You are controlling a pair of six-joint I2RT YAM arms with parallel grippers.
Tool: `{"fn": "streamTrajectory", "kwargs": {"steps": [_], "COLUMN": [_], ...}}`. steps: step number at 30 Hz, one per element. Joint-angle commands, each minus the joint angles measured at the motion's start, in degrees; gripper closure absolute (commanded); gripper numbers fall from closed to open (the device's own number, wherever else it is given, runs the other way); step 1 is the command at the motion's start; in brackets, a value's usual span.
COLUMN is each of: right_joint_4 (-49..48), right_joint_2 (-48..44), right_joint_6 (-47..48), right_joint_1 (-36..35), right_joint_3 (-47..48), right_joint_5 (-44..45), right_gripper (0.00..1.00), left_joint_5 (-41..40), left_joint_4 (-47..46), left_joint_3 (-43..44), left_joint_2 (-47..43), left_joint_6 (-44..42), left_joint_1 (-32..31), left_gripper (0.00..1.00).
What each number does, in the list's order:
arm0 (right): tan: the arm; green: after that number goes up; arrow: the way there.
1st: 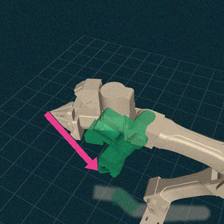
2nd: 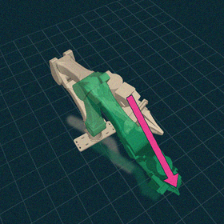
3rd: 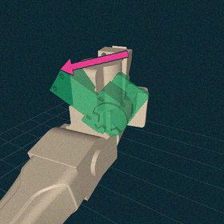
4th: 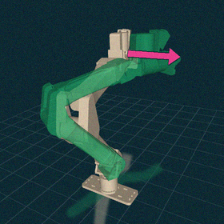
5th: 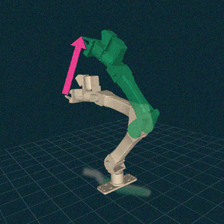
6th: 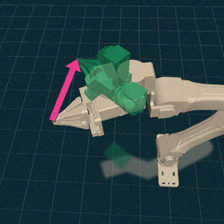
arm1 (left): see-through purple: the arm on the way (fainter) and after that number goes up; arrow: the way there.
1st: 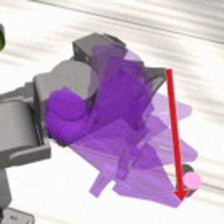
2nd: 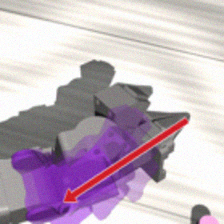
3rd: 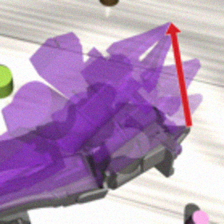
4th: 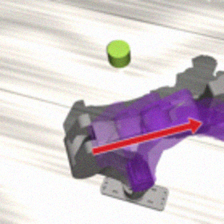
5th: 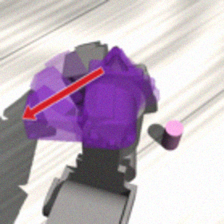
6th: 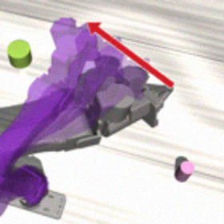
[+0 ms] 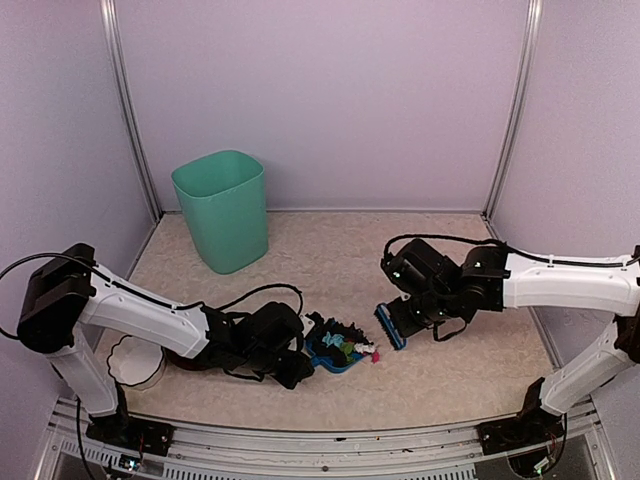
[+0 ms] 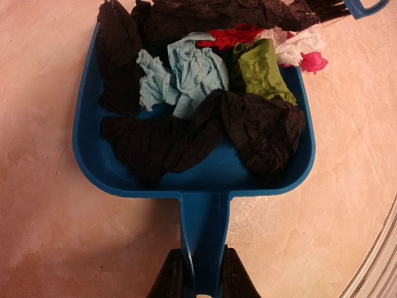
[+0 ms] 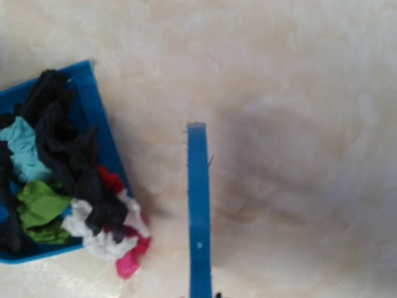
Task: Sweep away the paper scraps from the table
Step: Sweep the paper scraps into the dustpan.
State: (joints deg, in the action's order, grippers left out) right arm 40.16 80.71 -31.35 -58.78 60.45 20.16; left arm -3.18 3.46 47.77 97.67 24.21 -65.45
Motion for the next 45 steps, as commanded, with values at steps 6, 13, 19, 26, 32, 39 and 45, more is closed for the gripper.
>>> {"fn": "streamTrajectory", "kwargs": {"steps": [6, 13, 19, 26, 32, 39, 45], "right_joint_4": [-8.73, -12.80, -14.47, -17.41, -15.48, -10.26, -3.63], "right_joint_2": [-2.82, -2.17, -1.15, 0.04, 0.77, -2.39, -5.98], "right_joint_6": [-12.20, -12.35, -11.06, -10.34, -10.16, -10.97, -13.23], "right_joint_1": [-1.19, -1.38, -1.74, -2.48, -2.73, -2.66, -2.73], "right_joint_3": [-4.10, -3.34, -1.62, -0.67, -0.22, -0.90, -2.46], "right_joint_5": [-3.17, -3.77, -4.33, -5.65, -4.05, 1.66, 6.10], "right_gripper": [1.00, 1.00, 1.00, 1.00, 1.00, 1.00, 1.00], "left_joint_5": [0.01, -0.90, -1.27, -1.15, -1.59, -1.75, -2.00], "left_joint_4": [3.38, 4.03, 4.23, 3.64, 3.58, 3.28, 3.70], "left_joint_3": [1.14, 1.18, 1.18, 0.85, 0.42, -0.04, -0.09], "left_joint_2": [1.11, 1.31, 1.33, 1.47, 1.09, 1.11, 0.97], "left_joint_6": [0.64, 1.03, 1.35, 1.44, 1.59, 1.73, 1.81], "left_joint_1": [-1.23, -2.16, -2.95, -3.22, -3.37, -3.35, -3.33], "left_gripper": [1.00, 1.00, 1.00, 1.00, 1.00, 1.00, 1.00]}}
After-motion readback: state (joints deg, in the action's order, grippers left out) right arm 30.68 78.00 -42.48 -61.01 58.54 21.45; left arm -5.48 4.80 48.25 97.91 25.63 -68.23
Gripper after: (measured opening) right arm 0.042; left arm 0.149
